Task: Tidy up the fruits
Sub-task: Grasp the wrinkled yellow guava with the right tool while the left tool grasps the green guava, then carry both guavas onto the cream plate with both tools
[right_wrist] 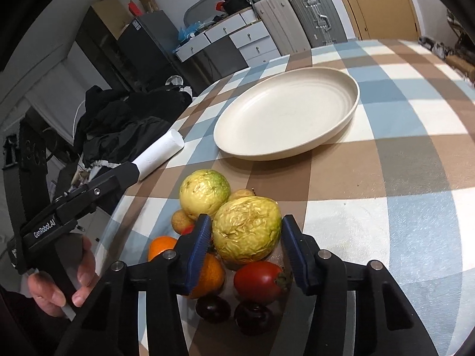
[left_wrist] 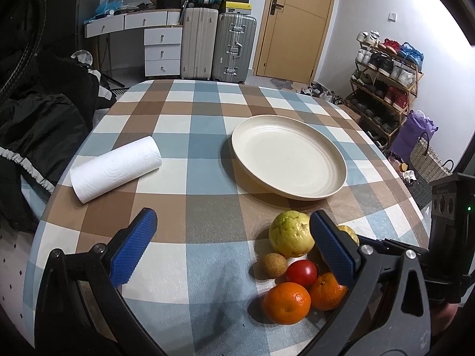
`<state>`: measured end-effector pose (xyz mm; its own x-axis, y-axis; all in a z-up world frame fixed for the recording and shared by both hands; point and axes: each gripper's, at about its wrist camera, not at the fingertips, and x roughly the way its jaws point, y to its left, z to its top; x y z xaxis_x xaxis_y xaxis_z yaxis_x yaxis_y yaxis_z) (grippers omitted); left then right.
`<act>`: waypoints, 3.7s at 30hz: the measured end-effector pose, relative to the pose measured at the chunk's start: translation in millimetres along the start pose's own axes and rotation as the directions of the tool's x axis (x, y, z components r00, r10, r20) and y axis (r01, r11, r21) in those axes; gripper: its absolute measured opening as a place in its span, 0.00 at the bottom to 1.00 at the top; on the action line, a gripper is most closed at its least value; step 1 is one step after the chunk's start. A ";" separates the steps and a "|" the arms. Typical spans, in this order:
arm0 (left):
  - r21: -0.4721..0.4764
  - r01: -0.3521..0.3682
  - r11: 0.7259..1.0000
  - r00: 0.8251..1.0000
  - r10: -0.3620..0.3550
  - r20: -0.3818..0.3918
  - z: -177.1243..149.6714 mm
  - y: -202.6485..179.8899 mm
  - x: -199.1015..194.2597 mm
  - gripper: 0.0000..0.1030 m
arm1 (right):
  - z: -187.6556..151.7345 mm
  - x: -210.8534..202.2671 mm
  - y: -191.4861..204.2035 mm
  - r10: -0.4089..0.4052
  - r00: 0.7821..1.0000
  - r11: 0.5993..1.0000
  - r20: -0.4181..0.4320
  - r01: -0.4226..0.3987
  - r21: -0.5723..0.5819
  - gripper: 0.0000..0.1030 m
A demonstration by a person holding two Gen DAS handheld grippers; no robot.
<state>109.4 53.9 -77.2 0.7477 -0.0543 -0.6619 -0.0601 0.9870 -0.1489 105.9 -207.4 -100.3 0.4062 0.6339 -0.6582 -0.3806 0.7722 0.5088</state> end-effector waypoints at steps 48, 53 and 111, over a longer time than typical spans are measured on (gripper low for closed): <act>-0.012 0.312 0.950 0.857 -0.287 -0.428 7.1 -36.2 83.3 0.54 | -5.0 -54.7 -39.1 -0.016 0.986 0.998 0.164 0.005 0.070 0.47; 0.014 0.323 0.946 0.854 -0.285 -0.434 6.5 -42.7 81.1 0.45 | -4.6 -54.2 -37.0 -0.021 0.986 0.997 0.165 0.009 0.075 0.47; 0.014 0.312 0.950 0.896 -0.290 -0.336 135.3 -37.9 224.0 0.44 | 199.6 85.7 -68.0 -0.043 0.999 0.999 -0.017 0.043 -0.003 0.48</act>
<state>368.5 24.8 -120.4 0.4651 -0.3854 -0.7970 0.1852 0.9227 -0.3381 332.4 -196.8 -80.6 0.4079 0.5992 -0.6889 -0.3651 0.7986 0.4785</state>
